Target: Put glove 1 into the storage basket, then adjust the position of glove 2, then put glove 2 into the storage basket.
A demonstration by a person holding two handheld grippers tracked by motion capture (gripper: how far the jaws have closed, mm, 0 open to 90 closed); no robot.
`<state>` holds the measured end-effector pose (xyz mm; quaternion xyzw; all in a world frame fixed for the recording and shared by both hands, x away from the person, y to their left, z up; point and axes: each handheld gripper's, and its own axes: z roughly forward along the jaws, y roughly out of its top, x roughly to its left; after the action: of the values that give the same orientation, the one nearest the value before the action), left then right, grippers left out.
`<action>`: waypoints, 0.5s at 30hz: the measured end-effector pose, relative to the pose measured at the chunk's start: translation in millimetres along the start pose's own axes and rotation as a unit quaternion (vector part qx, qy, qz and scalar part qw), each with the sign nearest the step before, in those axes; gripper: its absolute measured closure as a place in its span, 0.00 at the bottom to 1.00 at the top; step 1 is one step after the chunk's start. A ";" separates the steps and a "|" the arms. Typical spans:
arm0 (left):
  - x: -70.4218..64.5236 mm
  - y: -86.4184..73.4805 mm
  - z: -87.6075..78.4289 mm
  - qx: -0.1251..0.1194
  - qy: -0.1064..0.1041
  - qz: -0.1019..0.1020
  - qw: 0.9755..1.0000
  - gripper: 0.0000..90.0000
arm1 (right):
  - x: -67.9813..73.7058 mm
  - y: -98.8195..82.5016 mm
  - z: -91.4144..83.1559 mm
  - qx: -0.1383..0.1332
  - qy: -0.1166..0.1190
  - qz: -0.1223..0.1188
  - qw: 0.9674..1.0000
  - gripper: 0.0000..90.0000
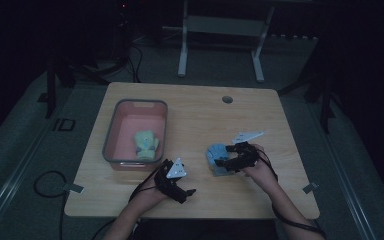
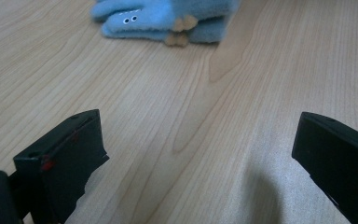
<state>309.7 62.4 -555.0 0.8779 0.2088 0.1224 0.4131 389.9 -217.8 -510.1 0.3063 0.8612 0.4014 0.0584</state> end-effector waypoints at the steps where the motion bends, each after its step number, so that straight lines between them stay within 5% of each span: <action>1: -0.2 0.3 0.1 0.000 0.000 0.001 1.000 0.02 | -1.0 -1.0 -1.6 -0.003 0.002 0.006 1.000 0.19; 9: -7.8 11.5 -5.4 -0.021 0.027 0.019 0.999 0.03 | -12.0 -9.2 -20.0 -0.034 -0.022 -0.002 0.999 0.21; 15: -15.3 27.8 -6.0 -0.013 0.012 0.017 1.000 0.04 | -17.6 -12.6 -36.0 -0.050 -0.049 -0.012 0.997 0.17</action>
<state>301.2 43.3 -530.3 0.8745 0.1973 0.1429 0.4194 385.5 -257.7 -497.6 0.3121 0.8395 0.4281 0.1206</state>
